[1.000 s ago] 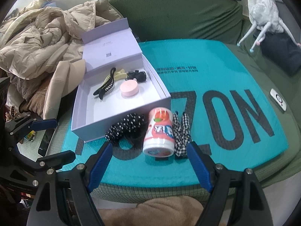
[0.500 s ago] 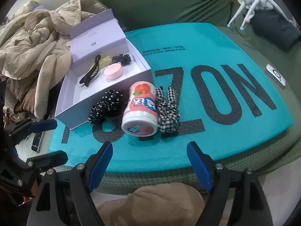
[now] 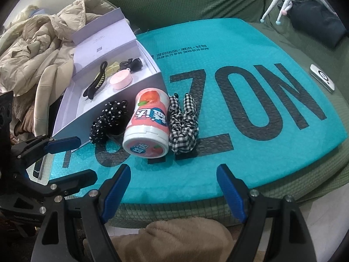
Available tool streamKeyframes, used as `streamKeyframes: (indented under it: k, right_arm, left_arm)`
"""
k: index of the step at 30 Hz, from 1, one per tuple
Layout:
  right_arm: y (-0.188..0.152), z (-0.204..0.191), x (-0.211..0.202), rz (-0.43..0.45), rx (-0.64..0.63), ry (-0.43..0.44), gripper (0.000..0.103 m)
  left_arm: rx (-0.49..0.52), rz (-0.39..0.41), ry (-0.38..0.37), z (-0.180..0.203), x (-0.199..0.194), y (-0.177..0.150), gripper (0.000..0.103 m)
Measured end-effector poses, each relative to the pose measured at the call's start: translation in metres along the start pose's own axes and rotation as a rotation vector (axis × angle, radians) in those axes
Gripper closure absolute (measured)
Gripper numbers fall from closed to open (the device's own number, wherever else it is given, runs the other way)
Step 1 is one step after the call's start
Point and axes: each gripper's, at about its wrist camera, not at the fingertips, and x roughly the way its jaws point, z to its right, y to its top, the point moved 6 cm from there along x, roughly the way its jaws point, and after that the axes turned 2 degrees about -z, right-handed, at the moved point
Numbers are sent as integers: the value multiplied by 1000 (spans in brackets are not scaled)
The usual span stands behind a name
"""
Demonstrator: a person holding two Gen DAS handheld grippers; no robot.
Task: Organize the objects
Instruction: 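Move the left tool to the polka-dot scrunchie while the right tool approaches the gingham scrunchie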
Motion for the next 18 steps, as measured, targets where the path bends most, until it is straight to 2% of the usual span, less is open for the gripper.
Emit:
streamKeyframes:
  k: [11,18]
  right_arm:
    - [13,6,11,30,14,19,21]
    - [15,14,17,28,25,20,33]
  left_arm:
    - [33,42,70,-5,10,15,32]
    - [2,33,50,-9,19,18,34]
